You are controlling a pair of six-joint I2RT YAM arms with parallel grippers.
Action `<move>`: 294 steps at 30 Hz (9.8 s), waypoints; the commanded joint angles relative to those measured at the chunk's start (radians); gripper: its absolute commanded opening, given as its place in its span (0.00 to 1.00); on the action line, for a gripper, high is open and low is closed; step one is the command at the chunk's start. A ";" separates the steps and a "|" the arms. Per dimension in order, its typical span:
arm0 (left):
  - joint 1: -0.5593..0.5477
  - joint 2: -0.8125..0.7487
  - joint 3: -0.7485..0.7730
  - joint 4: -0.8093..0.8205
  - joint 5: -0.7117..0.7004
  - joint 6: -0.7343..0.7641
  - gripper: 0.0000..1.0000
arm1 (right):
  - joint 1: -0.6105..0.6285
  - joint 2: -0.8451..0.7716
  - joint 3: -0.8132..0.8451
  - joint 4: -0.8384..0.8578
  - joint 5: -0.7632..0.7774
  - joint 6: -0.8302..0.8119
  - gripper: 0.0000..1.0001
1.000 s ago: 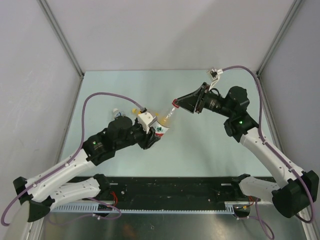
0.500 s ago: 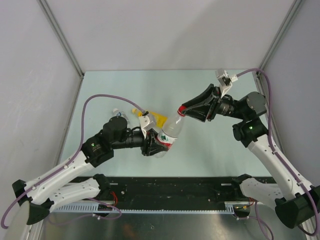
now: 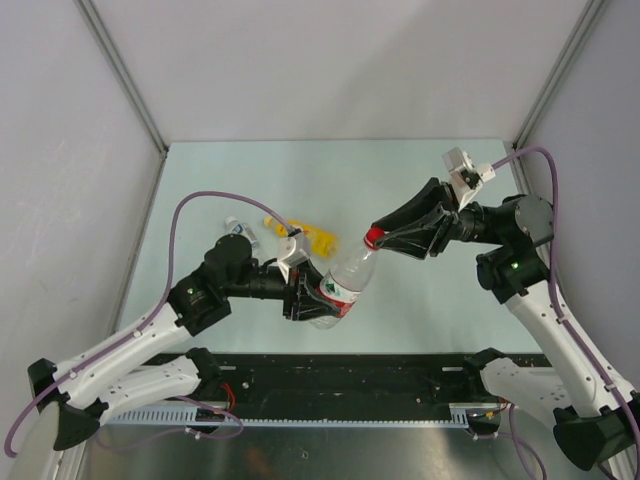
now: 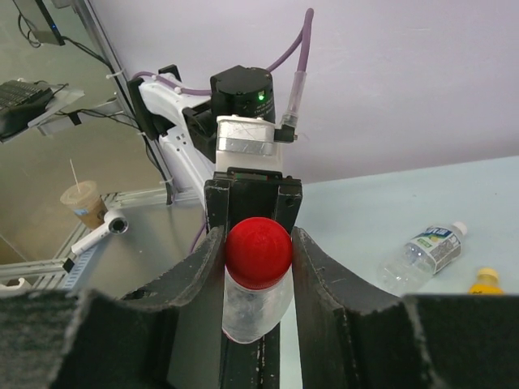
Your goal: Unscrew the bottle caps
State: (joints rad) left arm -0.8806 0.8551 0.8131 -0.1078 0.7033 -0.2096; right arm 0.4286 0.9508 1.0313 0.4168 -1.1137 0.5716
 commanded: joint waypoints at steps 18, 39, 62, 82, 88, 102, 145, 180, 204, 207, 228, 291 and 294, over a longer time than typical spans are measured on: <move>0.008 -0.036 -0.054 0.025 -0.375 0.124 0.00 | -0.053 0.023 -0.001 -0.078 0.011 0.051 0.99; 0.008 0.013 0.010 -0.180 -0.681 0.271 0.00 | -0.082 0.082 -0.001 -0.291 0.428 0.054 0.99; -0.006 0.164 0.064 -0.329 -0.896 0.380 0.00 | -0.017 0.360 0.088 -0.387 0.409 0.136 0.97; -0.022 0.193 0.068 -0.340 -0.897 0.372 0.00 | 0.007 0.439 0.106 -0.444 0.407 0.142 0.59; -0.030 0.196 0.064 -0.344 -0.906 0.369 0.00 | 0.007 0.443 0.106 -0.428 0.400 0.158 0.25; -0.031 0.181 0.086 -0.341 -0.865 0.328 0.00 | 0.006 0.389 0.105 -0.386 0.361 0.104 0.00; 0.021 0.101 0.167 -0.244 0.268 0.253 0.00 | -0.046 0.044 0.106 -0.076 -0.113 0.023 0.00; 0.058 0.014 0.095 -0.240 -0.205 0.255 0.00 | -0.182 0.032 0.077 -0.621 0.466 -0.217 0.00; 0.060 0.091 0.122 -0.242 -0.500 0.167 0.01 | 0.163 0.119 -0.411 -0.485 1.086 -0.227 0.03; 0.059 0.093 0.117 -0.242 -0.506 0.165 0.01 | 0.243 0.145 -0.414 -0.499 1.236 -0.248 0.15; 0.057 0.082 0.111 -0.240 -0.492 0.158 0.02 | 0.302 0.180 -0.410 -0.463 1.278 -0.234 0.94; 0.057 0.055 0.076 -0.192 -0.139 0.202 0.85 | 0.037 0.124 -0.130 0.249 0.104 0.293 0.00; 0.057 0.023 0.071 -0.193 -0.180 0.207 0.98 | 0.036 0.120 -0.128 0.201 0.108 0.259 0.00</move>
State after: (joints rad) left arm -0.8268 0.9298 0.8906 -0.3344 0.5720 -0.0338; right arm 0.4557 1.0950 0.8516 0.6769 -0.9947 0.8597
